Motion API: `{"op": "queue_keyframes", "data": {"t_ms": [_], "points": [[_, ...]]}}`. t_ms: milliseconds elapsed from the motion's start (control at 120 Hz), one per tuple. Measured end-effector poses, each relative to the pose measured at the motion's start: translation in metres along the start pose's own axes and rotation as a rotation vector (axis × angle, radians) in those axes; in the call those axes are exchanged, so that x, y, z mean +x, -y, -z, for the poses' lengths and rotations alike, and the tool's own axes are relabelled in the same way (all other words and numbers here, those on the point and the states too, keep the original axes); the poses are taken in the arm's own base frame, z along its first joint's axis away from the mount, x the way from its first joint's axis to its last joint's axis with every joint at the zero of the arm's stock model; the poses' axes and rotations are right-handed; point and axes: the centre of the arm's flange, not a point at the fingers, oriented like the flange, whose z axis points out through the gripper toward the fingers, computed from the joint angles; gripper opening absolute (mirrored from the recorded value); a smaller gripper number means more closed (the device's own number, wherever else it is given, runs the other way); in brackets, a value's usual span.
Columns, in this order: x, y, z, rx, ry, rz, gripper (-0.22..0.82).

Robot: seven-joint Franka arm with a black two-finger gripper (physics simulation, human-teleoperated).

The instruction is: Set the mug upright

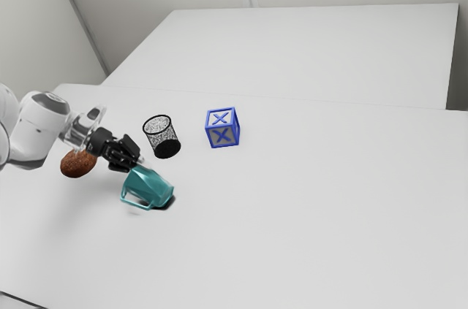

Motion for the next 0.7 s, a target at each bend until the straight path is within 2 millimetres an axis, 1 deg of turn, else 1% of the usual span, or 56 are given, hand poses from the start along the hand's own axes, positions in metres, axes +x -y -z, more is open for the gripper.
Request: {"op": "queue_keyframes", "data": {"t_ms": [92,208,367,433,500,608,650,700], "points": [[0.0,-0.007,0.0,-0.005,0.005,-0.004,-0.11],[0.0,-0.02,0.003,-0.006,0.014,-0.013,-0.14],[-0.002,-0.024,0.002,-0.006,0.03,0.002,-0.17],[-0.002,-0.028,0.005,-0.004,0.031,0.003,-0.17],[-0.004,-0.047,0.012,0.016,0.034,-0.026,-0.18],[-0.005,-0.077,0.016,0.082,0.059,-0.084,-0.18],[-0.005,-0.095,0.014,0.136,0.078,-0.13,-0.18],[-0.005,-0.119,0.007,0.213,0.109,-0.194,-0.18]]}}
